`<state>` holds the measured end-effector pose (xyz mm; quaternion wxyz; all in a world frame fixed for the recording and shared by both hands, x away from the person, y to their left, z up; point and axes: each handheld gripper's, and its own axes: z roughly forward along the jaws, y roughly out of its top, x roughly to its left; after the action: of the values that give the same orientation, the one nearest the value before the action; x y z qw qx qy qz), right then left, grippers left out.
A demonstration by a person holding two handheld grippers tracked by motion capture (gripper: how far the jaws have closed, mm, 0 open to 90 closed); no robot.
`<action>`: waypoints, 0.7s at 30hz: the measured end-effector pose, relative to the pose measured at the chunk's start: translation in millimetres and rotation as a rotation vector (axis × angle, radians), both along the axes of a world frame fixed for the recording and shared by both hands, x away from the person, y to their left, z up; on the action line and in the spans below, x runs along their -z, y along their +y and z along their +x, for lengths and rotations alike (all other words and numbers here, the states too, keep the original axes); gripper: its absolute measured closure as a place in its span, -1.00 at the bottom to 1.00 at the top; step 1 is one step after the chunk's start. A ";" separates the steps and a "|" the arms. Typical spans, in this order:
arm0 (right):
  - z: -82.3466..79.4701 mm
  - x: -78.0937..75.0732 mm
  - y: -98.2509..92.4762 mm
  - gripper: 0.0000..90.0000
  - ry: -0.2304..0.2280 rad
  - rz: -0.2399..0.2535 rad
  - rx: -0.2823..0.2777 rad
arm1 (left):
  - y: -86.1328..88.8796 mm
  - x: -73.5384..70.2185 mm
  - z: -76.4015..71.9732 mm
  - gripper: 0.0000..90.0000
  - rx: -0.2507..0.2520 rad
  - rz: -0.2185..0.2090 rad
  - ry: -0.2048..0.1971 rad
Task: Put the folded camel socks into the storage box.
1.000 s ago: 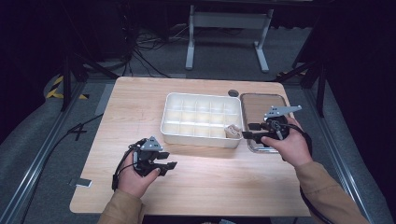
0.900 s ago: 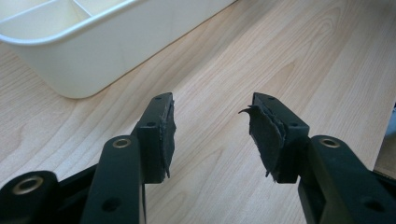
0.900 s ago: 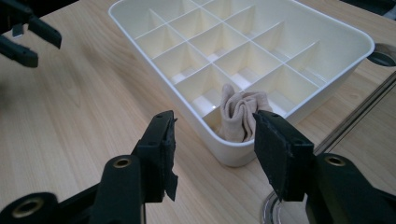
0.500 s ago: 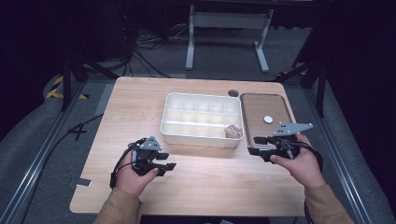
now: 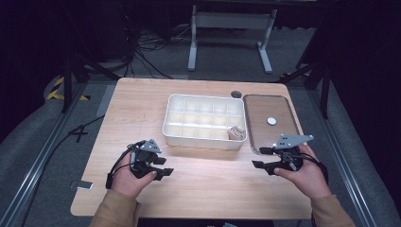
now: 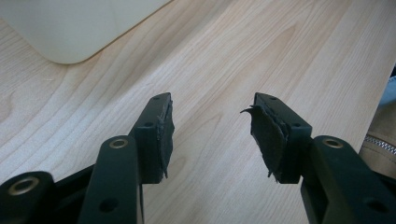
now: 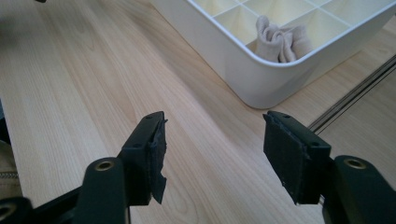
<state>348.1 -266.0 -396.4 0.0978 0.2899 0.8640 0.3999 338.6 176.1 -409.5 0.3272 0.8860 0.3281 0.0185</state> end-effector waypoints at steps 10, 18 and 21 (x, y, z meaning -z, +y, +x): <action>-1.7 22.5 3.9 -0.21 0.055 -0.095 -0.030 | 0.6 2.9 2.1 0.10 0.007 0.015 0.007; -5.2 40.2 11.5 -0.26 0.106 -0.204 -0.057 | 1.2 6.5 3.6 0.10 0.002 0.017 0.015; -5.6 45.3 13.0 -0.27 0.105 -0.230 -0.061 | 0.5 8.6 4.4 0.10 0.007 0.028 0.014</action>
<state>342.5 -252.9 -441.8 0.0727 0.2710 0.9165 0.2850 342.9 176.6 -418.1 0.3125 0.8917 0.3271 0.0156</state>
